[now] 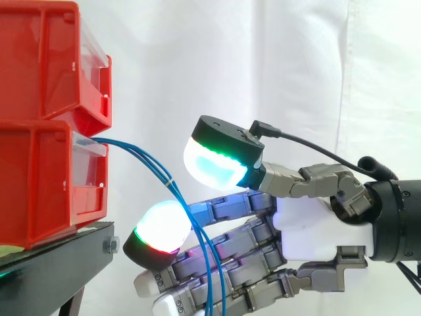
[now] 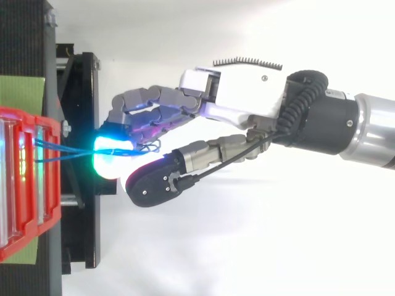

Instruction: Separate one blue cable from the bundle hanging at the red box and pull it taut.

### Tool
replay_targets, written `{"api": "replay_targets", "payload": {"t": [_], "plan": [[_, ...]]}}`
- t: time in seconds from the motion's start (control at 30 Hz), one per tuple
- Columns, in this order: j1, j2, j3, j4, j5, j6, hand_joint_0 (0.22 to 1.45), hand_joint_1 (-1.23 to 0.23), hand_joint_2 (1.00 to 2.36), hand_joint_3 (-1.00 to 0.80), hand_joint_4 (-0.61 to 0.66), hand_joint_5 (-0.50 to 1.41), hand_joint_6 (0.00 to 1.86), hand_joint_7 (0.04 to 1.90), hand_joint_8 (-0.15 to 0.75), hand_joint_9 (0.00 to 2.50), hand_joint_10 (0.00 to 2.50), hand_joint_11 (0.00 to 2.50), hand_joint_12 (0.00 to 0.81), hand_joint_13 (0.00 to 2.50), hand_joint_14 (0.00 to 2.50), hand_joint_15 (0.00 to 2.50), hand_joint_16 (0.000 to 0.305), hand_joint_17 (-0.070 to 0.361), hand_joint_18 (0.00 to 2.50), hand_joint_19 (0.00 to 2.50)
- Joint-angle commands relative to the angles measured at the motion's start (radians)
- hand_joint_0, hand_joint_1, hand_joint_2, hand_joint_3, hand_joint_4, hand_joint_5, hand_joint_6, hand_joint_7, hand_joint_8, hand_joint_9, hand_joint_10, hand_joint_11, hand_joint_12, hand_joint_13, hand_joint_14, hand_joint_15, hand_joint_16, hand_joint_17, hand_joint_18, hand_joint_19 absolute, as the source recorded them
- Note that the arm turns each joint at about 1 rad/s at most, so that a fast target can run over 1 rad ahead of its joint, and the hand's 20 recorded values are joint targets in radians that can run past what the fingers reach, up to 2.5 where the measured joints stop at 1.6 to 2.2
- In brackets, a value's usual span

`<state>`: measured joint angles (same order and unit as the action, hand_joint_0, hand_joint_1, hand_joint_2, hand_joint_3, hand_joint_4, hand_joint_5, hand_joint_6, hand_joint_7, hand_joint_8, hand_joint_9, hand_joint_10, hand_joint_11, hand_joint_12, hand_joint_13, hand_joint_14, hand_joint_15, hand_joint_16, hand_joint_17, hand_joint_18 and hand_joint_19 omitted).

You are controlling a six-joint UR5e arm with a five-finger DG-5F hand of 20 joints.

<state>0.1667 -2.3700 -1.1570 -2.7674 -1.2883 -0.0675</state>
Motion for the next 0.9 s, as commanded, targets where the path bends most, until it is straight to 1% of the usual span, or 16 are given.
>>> {"api": "replay_targets", "payload": {"t": [0.0, 0.1, 0.2, 0.27, 0.3, 0.33, 0.4, 0.53, 0.57, 0.7, 0.8, 0.87], "plan": [[-0.016, 0.000, 0.000, -0.003, -0.003, 0.000, 0.59, -0.56, 1.00, -0.48, 0.25, -0.10, 0.52, 1.23, 0.332, 0.58, 0.00, 0.12, 0.328, 0.69, 0.01, 0.25, 0.036, 0.082, 0.59, 0.32], [-0.019, 0.000, 0.000, -0.003, -0.009, 0.000, 0.59, -0.55, 1.00, -0.46, 0.24, -0.10, 0.53, 1.21, 0.333, 0.58, 0.00, 0.12, 0.325, 0.69, 0.01, 0.26, 0.036, 0.081, 0.59, 0.33], [-0.024, 0.000, 0.002, -0.014, -0.026, 0.000, 0.60, -0.52, 1.00, -0.44, 0.23, -0.11, 0.55, 1.20, 0.334, 0.59, 0.00, 0.12, 0.326, 0.69, 0.01, 0.26, 0.036, 0.081, 0.58, 0.33], [-0.027, 0.000, 0.008, -0.024, -0.037, 0.000, 0.60, -0.51, 1.01, -0.44, 0.23, -0.11, 0.57, 1.17, 0.336, 0.59, 0.00, 0.13, 0.329, 0.69, 0.01, 0.26, 0.036, 0.082, 0.58, 0.33], [-0.032, 0.000, 0.011, -0.031, -0.042, 0.000, 0.60, -0.51, 1.00, -0.44, 0.23, -0.11, 0.58, 1.17, 0.335, 0.59, 0.00, 0.13, 0.328, 0.69, 0.01, 0.26, 0.036, 0.082, 0.58, 0.33], [-0.032, 0.000, 0.014, -0.032, -0.043, 0.000, 0.60, -0.51, 1.01, -0.44, 0.23, -0.11, 0.59, 1.15, 0.336, 0.59, 0.00, 0.13, 0.328, 0.69, 0.01, 0.26, 0.036, 0.082, 0.58, 0.33], [-0.039, 0.000, 0.025, -0.038, -0.051, 0.000, 0.60, -0.50, 1.00, -0.45, 0.22, -0.12, 0.62, 1.11, 0.337, 0.60, 0.00, 0.15, 0.329, 0.69, 0.01, 0.26, 0.036, 0.082, 0.59, 0.33], [-0.044, 0.000, 0.036, -0.054, -0.065, 0.000, 0.60, -0.49, 1.00, -0.44, 0.22, -0.13, 0.66, 1.07, 0.339, 0.61, 0.01, 0.15, 0.329, 0.70, 0.01, 0.27, 0.037, 0.082, 0.59, 0.33], [-0.046, 0.002, 0.043, -0.063, -0.074, 0.000, 0.60, -0.49, 1.00, -0.45, 0.22, -0.13, 0.67, 1.05, 0.340, 0.61, 0.00, 0.15, 0.329, 0.70, 0.01, 0.27, 0.036, 0.082, 0.58, 0.33], [-0.049, 0.002, 0.051, -0.077, -0.077, -0.002, 0.60, -0.46, 1.00, -0.45, 0.22, -0.13, 0.69, 1.01, 0.341, 0.62, 0.00, 0.16, 0.330, 0.70, 0.01, 0.27, 0.036, 0.082, 0.59, 0.33], [-0.049, 0.009, 0.053, -0.081, -0.077, -0.003, 0.61, -0.44, 1.01, -0.43, 0.22, -0.13, 0.71, 1.00, 0.343, 0.63, 0.00, 0.16, 0.331, 0.70, 0.01, 0.27, 0.036, 0.082, 0.59, 0.33], [-0.049, 0.012, 0.053, -0.083, -0.077, -0.005, 0.62, -0.48, 1.01, -0.41, 0.21, -0.13, 0.72, 1.00, 0.343, 0.63, 0.00, 0.17, 0.331, 0.70, 0.01, 0.27, 0.037, 0.082, 0.59, 0.33]]}}
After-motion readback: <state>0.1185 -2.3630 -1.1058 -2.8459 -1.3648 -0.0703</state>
